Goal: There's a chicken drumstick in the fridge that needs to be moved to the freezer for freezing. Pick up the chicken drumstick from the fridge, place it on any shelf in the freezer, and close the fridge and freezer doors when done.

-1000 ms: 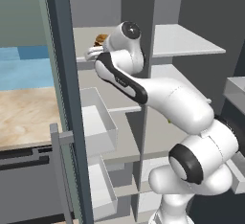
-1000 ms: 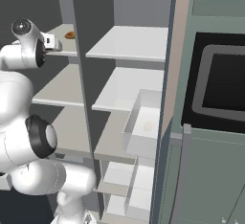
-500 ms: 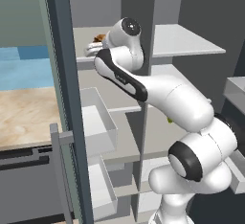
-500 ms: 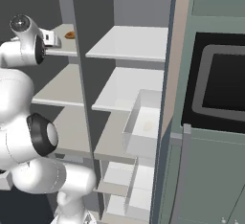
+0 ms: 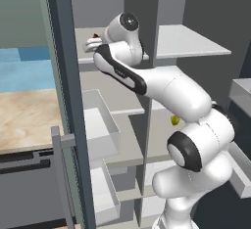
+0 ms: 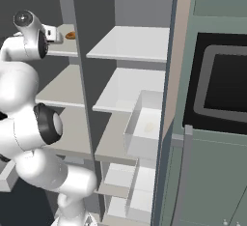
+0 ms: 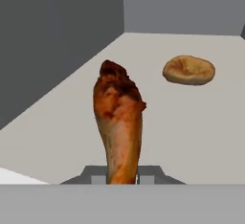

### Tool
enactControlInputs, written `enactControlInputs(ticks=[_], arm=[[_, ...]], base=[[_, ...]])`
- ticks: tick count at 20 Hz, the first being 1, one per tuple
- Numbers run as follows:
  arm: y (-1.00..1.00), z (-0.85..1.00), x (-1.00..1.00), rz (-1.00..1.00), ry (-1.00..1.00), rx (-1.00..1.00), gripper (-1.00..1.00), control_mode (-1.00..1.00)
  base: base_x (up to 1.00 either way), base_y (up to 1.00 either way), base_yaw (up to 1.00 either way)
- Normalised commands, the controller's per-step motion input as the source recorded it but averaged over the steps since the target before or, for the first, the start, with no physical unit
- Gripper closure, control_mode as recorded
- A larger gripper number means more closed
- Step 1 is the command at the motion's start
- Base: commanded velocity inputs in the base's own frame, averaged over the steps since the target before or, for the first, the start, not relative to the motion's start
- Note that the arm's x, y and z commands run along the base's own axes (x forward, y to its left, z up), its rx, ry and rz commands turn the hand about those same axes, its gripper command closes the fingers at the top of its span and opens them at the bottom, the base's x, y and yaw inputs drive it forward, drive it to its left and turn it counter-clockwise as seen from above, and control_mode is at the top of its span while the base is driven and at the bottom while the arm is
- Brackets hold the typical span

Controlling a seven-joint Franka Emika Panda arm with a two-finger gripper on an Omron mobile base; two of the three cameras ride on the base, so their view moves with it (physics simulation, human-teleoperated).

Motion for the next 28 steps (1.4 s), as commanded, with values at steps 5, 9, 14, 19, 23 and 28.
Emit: enactControlInputs(ticks=[5,9,14,19,23,28], arm=[[0.11,-0.05,0.43,0.00,0.00,-0.01,1.00,-1.00],[0.03,-0.29,0.31,0.00,0.00,-0.03,1.00,-1.00],[0.09,-0.27,0.33,0.00,0.00,-0.02,1.00,-1.00],[0.12,-0.27,0.27,0.00,0.00,-0.02,1.00,-1.00],[0.13,-0.18,0.26,0.00,0.00,0.00,1.00,-1.00],[0.02,-0.06,0.03,0.00,0.00,0.00,-1.00,-1.00]], base=[[0.00,0.00,0.00],[0.00,0.00,0.00],[0.00,0.00,0.00],[0.00,0.00,0.00],[0.00,0.00,0.00],[0.00,0.00,0.00]])
